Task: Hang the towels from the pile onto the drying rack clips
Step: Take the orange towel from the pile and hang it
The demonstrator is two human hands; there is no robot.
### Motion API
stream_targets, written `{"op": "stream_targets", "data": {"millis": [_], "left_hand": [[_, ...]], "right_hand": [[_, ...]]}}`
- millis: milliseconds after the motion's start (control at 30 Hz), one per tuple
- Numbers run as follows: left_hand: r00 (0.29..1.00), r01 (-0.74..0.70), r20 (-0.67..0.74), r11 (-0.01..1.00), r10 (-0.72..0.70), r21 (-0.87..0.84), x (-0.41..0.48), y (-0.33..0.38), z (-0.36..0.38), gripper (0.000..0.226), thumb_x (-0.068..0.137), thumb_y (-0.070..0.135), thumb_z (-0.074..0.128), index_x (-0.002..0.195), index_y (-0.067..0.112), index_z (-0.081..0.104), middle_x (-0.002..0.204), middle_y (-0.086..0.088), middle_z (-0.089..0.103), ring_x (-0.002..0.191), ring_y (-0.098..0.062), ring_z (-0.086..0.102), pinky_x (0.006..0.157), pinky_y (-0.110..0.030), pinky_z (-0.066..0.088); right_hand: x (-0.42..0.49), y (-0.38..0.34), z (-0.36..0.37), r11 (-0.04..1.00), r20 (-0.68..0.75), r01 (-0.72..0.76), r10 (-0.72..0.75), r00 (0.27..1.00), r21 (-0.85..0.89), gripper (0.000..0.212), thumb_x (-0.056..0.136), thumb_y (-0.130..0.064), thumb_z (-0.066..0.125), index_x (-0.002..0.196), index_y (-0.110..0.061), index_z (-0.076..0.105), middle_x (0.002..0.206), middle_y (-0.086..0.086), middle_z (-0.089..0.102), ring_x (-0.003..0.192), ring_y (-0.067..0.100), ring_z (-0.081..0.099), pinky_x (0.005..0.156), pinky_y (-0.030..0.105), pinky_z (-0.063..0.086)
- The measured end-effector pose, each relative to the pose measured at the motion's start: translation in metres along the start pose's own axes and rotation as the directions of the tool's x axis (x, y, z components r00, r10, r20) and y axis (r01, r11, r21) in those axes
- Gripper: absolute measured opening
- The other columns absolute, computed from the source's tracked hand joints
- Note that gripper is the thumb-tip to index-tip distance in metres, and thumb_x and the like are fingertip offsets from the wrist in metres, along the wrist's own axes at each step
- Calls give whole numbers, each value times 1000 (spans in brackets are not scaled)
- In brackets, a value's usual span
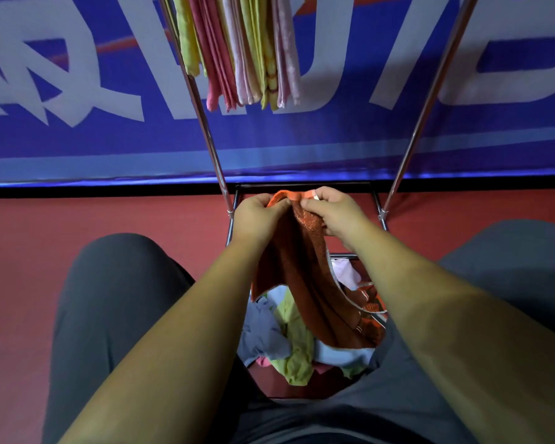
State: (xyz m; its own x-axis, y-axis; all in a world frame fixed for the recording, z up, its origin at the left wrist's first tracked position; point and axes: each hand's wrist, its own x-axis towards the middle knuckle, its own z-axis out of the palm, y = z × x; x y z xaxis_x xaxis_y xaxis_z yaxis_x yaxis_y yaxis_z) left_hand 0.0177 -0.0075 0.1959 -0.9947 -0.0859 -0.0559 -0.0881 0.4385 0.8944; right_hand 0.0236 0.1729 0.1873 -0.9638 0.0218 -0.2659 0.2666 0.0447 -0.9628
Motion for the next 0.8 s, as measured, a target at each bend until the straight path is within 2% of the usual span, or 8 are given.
{"op": "stream_targets", "data": {"millis": [133,200,400,467,533,600,733,800], "left_hand": [[1000,8,7,988,-9,155,9,-11,-1,37,80,45,88,77,15,67,65,4,68,58,-13,60,58,-28,49],[999,0,33,963,-9,271,10,-19,0,34,82,36,89,77,15,63,64,2,60,58,-15,54,48,-22,38],[986,153,-9,885,-166,441,15,-64,4,18,92,28,77,84,14,70,77,-5,64,80,-30,62,70,-29,39],[965,260,-46,918,-258,299,19,-75,7,24,91,29,80,80,11,68,73,-6,64,74,-27,59,69,-31,42],[926,372,-51,927,-374,-55,22,-76,10,21,89,23,82,79,10,70,70,-8,66,71,-25,61,70,-34,48],[885,412,-29,812,-464,-413,25,-68,10,14,91,14,79,81,12,70,74,-13,67,71,-26,63,70,-36,53],[892,278,-6,557,-453,-783,38,-28,0,9,97,10,67,95,15,74,80,-3,68,68,-17,62,64,-27,51],[928,182,-20,502,-371,-846,42,2,-10,10,96,13,66,95,17,75,82,1,70,72,-13,65,68,-27,51]], "right_hand": [[14,-1,-10,985,-234,143,-119,965,91,15,95,-37,70,88,-25,63,79,10,48,62,15,41,56,28,30],[19,-5,-17,979,-370,177,-129,920,98,16,94,-40,68,89,-26,63,79,5,50,67,15,44,61,31,36],[39,-2,-46,863,-630,220,137,765,455,14,105,-26,64,92,-22,65,74,-4,52,70,14,47,68,28,43],[44,5,-56,843,-654,193,225,722,503,15,106,-22,61,92,-20,62,75,-4,49,69,12,45,69,28,43],[44,10,-62,847,-651,155,260,713,508,16,107,-22,60,91,-19,62,76,-3,50,70,14,47,70,28,45],[46,16,-62,878,-655,118,251,713,464,13,106,-24,62,94,-18,65,79,-1,57,76,18,55,75,30,48],[46,12,-47,897,-613,148,156,774,416,15,99,-25,71,108,-13,76,91,-1,70,87,18,61,84,33,50],[47,-3,-38,909,-591,191,72,803,371,8,97,-25,74,95,-18,76,90,-2,68,86,15,58,83,32,48]]}}
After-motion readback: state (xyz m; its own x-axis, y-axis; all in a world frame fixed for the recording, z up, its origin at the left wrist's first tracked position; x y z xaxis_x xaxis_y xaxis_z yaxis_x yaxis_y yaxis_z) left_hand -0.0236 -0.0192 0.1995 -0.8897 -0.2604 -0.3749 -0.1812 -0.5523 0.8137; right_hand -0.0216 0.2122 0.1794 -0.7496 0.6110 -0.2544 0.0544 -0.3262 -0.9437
